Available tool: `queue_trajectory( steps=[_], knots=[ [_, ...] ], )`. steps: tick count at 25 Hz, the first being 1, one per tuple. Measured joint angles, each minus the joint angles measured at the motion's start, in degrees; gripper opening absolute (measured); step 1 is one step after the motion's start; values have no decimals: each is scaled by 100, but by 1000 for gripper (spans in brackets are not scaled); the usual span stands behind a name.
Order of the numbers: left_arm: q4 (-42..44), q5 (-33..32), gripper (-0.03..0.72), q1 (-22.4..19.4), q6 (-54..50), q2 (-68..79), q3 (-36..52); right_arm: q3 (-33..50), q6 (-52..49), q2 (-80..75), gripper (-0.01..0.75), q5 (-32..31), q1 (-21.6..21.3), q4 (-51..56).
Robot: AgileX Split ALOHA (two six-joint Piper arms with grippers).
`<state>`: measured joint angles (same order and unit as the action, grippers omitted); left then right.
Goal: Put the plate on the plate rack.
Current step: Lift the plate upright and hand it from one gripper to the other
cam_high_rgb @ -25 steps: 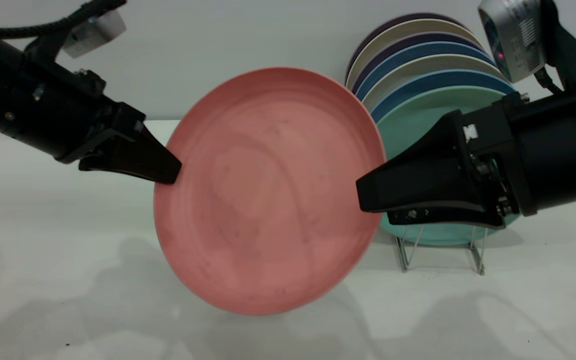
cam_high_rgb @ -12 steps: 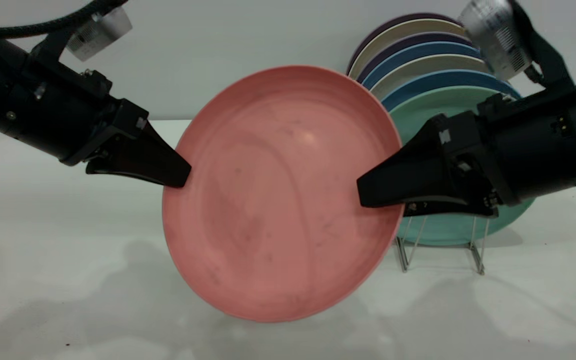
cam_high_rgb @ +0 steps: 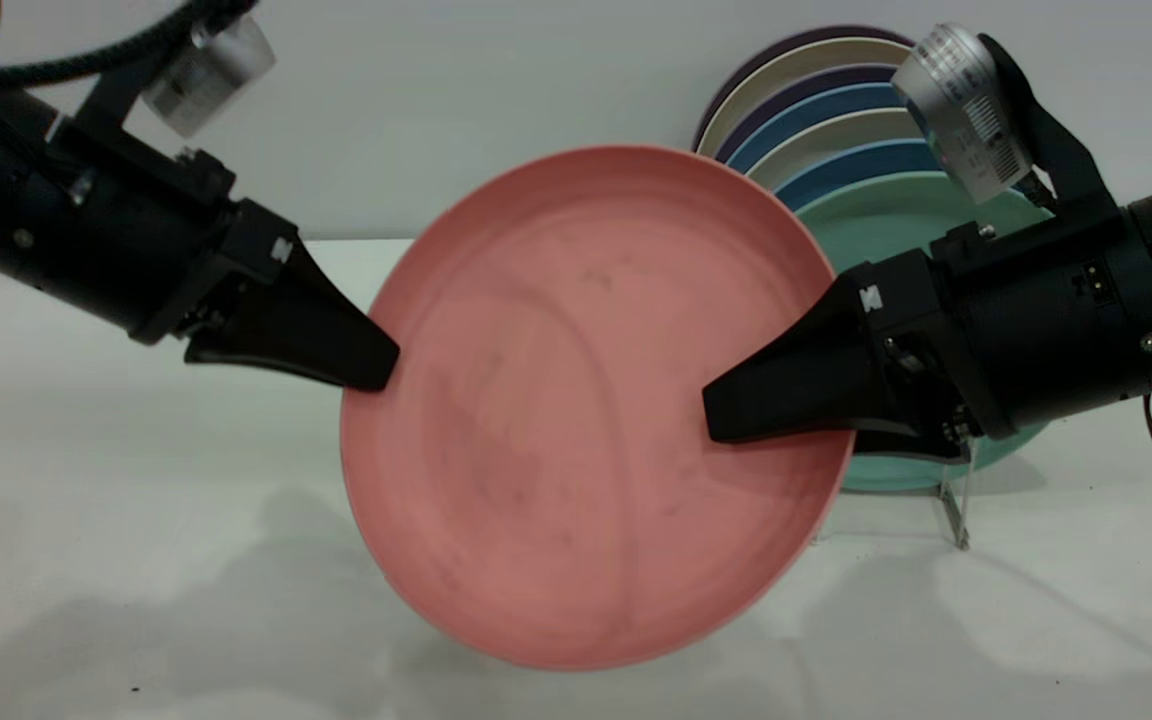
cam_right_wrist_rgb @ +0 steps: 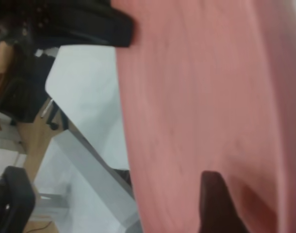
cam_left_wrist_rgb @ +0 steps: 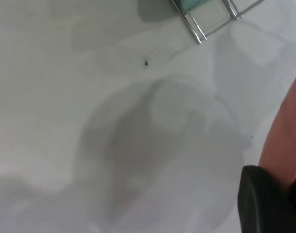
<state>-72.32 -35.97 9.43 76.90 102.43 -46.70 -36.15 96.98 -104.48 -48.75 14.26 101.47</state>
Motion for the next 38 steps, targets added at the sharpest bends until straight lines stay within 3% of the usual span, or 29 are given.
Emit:
queue_trajectory(
  steps=[5,9,18,22,31,34,38],
  knots=[
    [-5,-232,18,0,83,372,0,0,0,0,262,-301,0,0],
    [-72,-265,18,0,251,425,0,0,-48,-7,182,-160,0,0],
    [-375,-315,47,-5,431,425,0,0,-86,-9,172,-51,-5,25],
    [-639,-656,139,0,431,425,0,0,-86,-13,97,44,-4,26],
    [-742,-675,492,0,398,233,-19,0,147,-13,97,1,0,-102],
    [-728,-594,546,-66,262,15,-19,0,288,-13,97,127,0,-158],
    [-564,-526,555,-505,-51,-185,-19,0,327,-13,97,257,-95,-366]
  ],
)
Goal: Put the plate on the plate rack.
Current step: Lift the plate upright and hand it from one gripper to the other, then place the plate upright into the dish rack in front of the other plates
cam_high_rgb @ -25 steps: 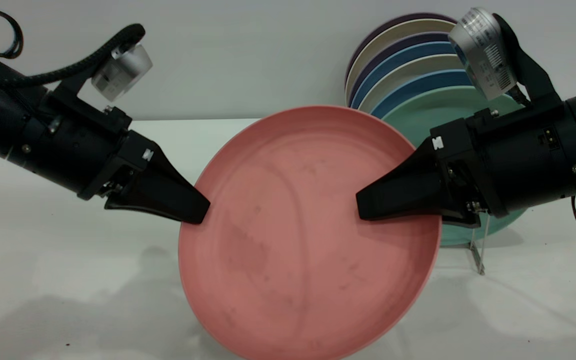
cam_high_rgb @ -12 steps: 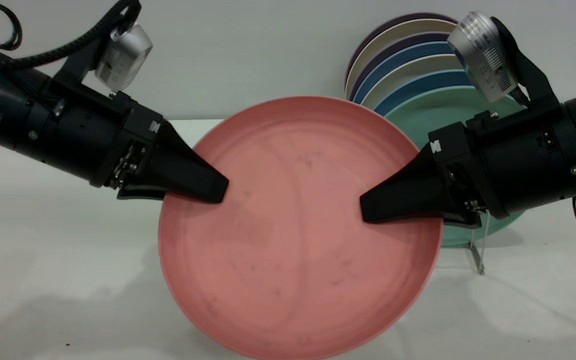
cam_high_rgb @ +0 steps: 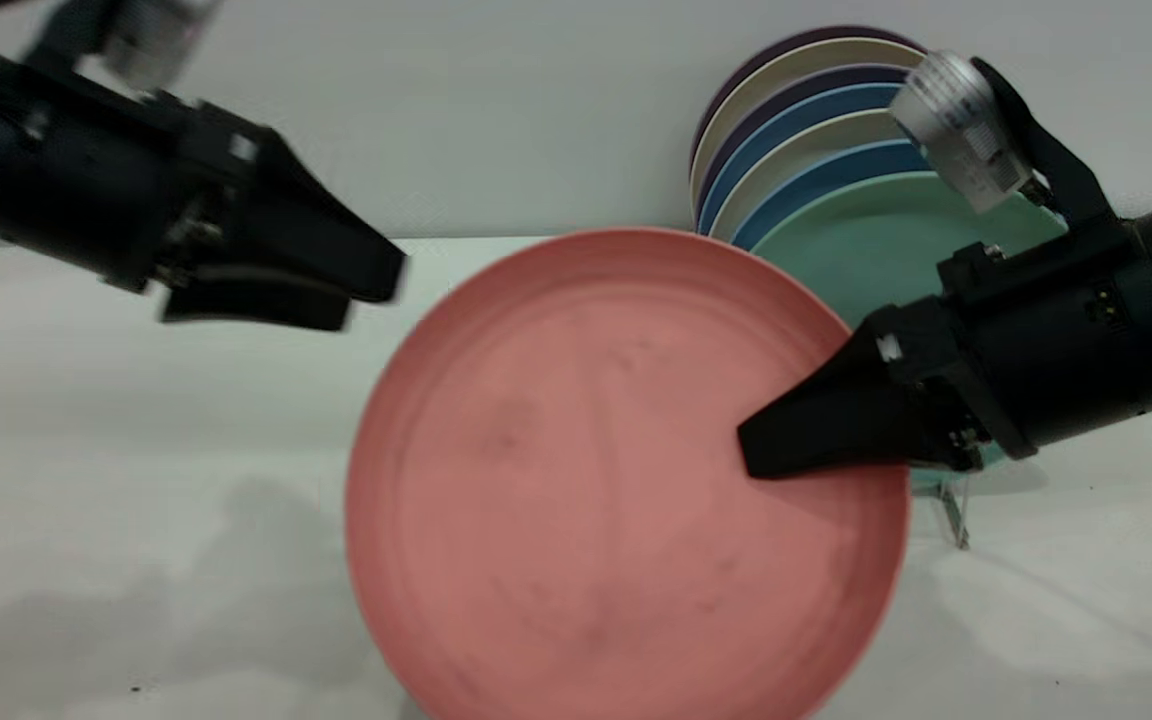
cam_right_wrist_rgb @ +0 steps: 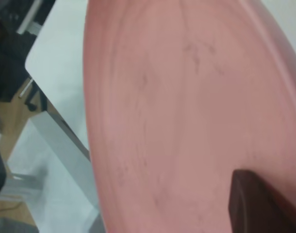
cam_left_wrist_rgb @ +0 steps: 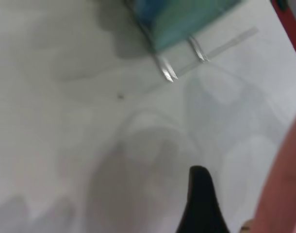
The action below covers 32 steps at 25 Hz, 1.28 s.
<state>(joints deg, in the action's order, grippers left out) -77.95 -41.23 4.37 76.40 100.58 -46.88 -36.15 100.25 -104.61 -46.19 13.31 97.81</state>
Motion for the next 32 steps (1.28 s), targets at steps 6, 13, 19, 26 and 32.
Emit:
queue_trajectory(
  steps=[6,13,19,26,32],
  knots=[
    [416,-176,557,-665,-270,-29,0,0,134,57,97,35,-486,-389],
    [543,-183,559,-712,-374,-29,0,0,721,918,95,567,-1068,-897],
    [560,-167,559,-712,-373,-35,0,0,1596,1711,95,1332,-1187,-1178],
    [577,-113,559,-712,-373,-35,0,-32,2135,2190,95,1959,-1195,-1513],
    [582,-83,559,-712,-373,-35,0,-188,2135,2190,95,2370,-1202,-2412]
  ],
)
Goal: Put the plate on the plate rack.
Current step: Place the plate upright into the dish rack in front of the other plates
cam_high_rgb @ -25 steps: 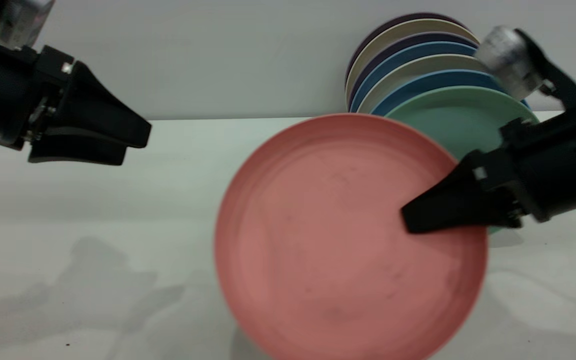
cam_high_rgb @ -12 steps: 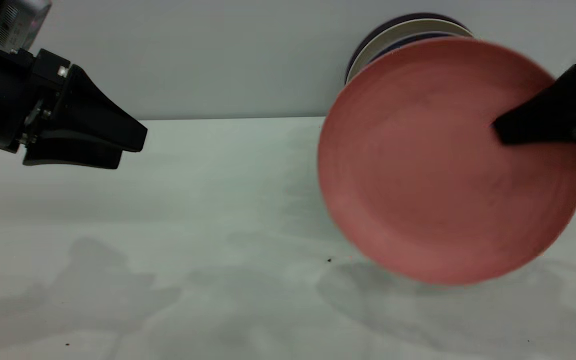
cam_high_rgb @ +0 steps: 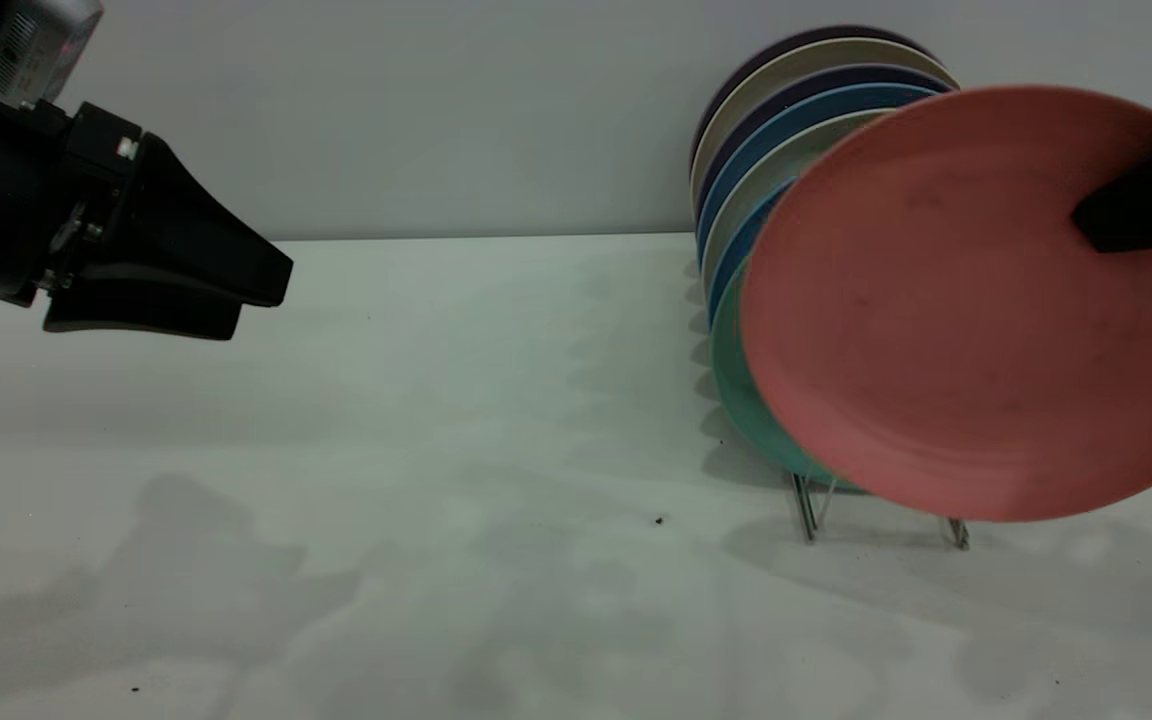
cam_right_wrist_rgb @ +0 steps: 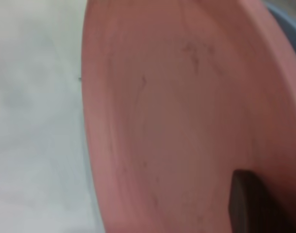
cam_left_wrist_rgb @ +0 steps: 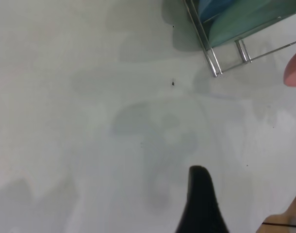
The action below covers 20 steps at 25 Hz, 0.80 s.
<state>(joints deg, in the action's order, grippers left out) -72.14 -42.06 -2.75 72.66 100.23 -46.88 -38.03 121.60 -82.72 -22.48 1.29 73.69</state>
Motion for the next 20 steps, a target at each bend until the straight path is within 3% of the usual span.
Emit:
queue_trajectory(
  steps=[6,20],
  knots=[
    [0,30,559,0,0,0,0,-353,0,0,95,-17,0,-360],
    [2,192,559,0,5,0,0,-869,0,0,95,-717,0,-427]
  ],
)
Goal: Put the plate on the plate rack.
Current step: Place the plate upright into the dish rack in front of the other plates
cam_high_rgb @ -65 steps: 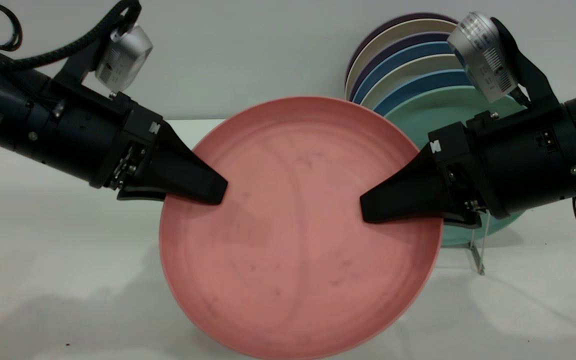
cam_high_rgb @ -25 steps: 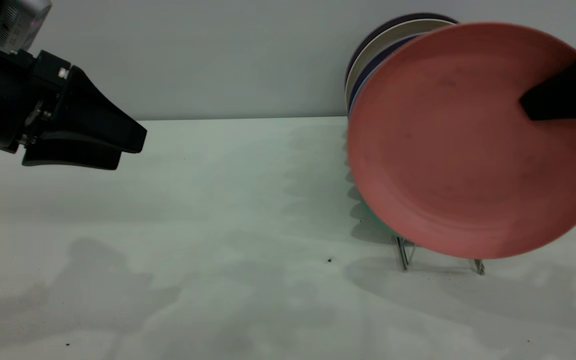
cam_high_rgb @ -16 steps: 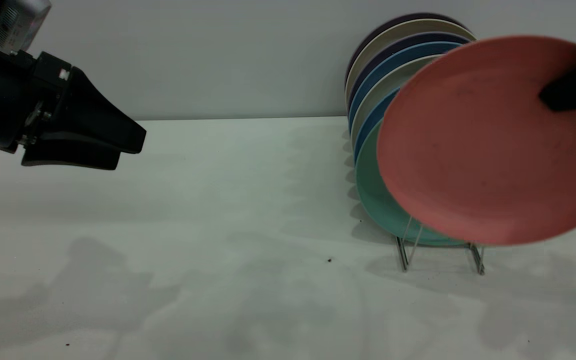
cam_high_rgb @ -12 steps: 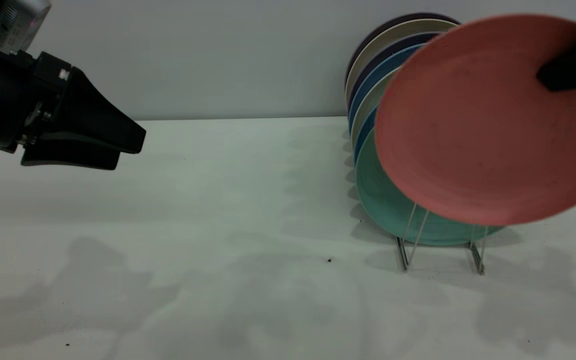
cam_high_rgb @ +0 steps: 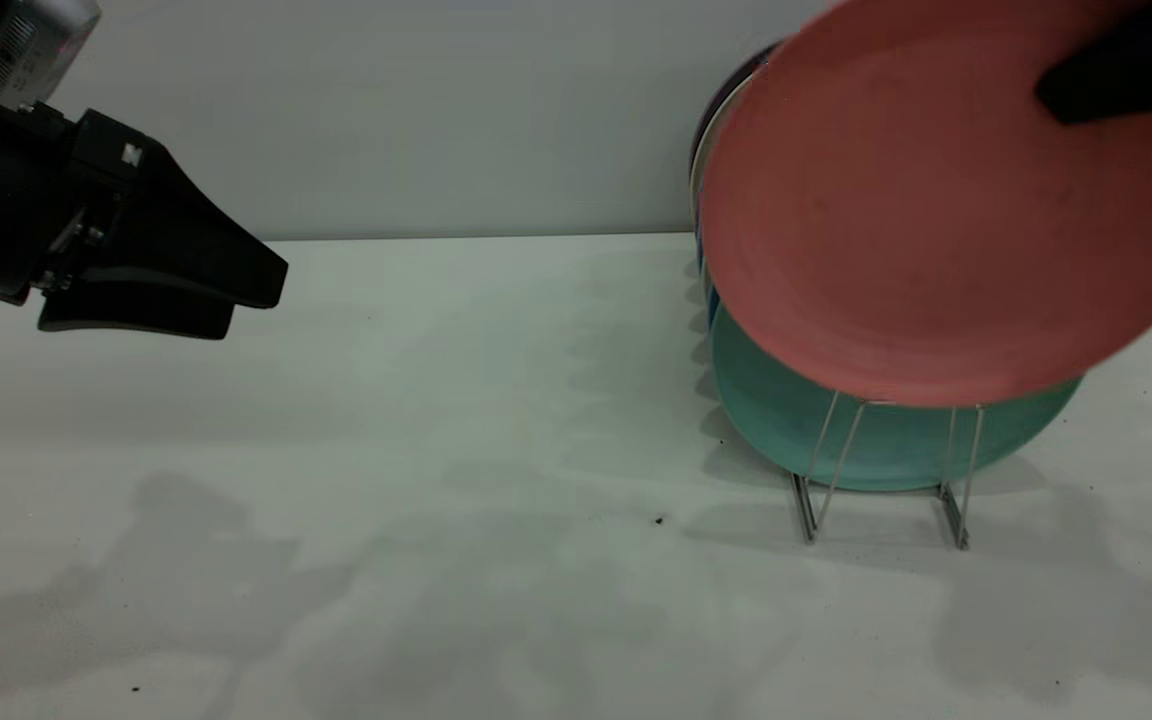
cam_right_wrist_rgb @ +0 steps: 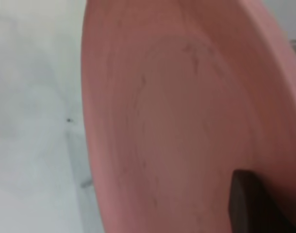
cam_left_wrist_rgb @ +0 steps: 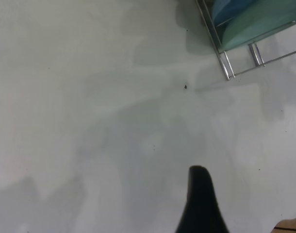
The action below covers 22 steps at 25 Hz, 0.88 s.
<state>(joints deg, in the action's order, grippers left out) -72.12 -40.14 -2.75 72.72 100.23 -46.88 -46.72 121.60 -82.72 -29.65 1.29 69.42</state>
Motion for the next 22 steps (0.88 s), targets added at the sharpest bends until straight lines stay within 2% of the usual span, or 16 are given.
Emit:
queue_trajectory(
  steps=[22],
  knots=[
    [0,-16,559,0,0,0,0,-105,0,-7,95,121,0,-117]
  ],
)
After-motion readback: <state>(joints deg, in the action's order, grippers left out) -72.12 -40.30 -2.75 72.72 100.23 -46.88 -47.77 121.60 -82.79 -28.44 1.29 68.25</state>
